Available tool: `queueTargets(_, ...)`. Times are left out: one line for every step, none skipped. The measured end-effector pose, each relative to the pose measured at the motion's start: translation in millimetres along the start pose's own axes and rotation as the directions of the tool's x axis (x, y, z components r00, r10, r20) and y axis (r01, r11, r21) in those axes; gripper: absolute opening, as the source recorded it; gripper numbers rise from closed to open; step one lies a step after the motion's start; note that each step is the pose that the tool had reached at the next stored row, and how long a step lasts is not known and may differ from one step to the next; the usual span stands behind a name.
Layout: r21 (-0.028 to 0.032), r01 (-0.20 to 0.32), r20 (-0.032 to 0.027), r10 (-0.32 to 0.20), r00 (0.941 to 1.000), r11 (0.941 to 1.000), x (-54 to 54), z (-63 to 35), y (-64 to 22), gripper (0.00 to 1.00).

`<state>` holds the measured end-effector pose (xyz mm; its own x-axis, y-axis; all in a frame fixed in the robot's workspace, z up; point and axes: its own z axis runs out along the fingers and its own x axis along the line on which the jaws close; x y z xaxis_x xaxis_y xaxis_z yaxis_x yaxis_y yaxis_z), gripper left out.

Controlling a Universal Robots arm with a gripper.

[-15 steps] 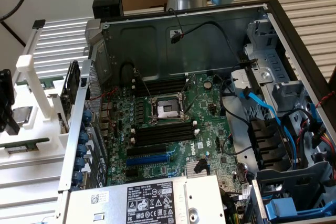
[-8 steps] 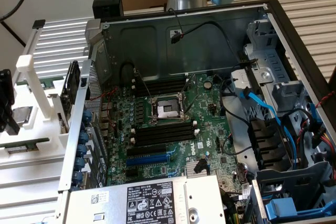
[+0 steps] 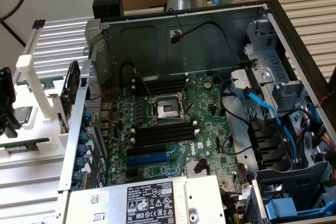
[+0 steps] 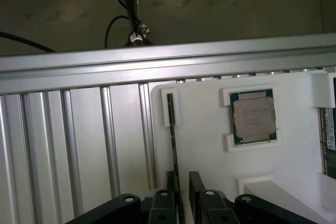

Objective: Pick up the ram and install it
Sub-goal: 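Pick up the ram and move it above insertion slot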

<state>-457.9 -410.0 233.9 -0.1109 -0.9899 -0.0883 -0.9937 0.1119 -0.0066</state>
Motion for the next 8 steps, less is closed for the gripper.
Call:
queueTargets(0.0000, 0.000, 0.0001, 0.000, 1.0000, 1.0000, 0.0, 0.0, 0.0, 0.24)
queueTargets(0.0000, 0.000, 0.0000, 0.000, 1.0000, 1.0000, 0.0, 0.0, 0.0, 0.24)
queueTargets(0.0000, 0.000, 0.0000, 0.000, 1.0000, 1.0000, 0.0, 0.0, 0.0, 0.24)
queueTargets(0.0000, 0.000, 0.0001, 0.000, 1.0000, 1.0000, 0.0, 0.0, 0.0, 0.24)
queueTargets(0.0000, 0.000, 0.0000, 0.000, 1.0000, 1.0000, 0.0, 0.0, 0.0, 0.24)
queueTargets(0.0000, 0.000, 0.0000, 0.000, 1.0000, 1.0000, 0.0, 0.0, 0.0, 0.24)
queueTargets(0.0000, 0.000, 0.0000, 0.000, 1.0000, 1.0000, 0.0, 0.0, 0.0, 0.24)
queueTargets(0.0000, 0.000, 0.0001, 0.000, 1.0000, 1.0000, 0.0, 0.0, 0.0, 0.24)
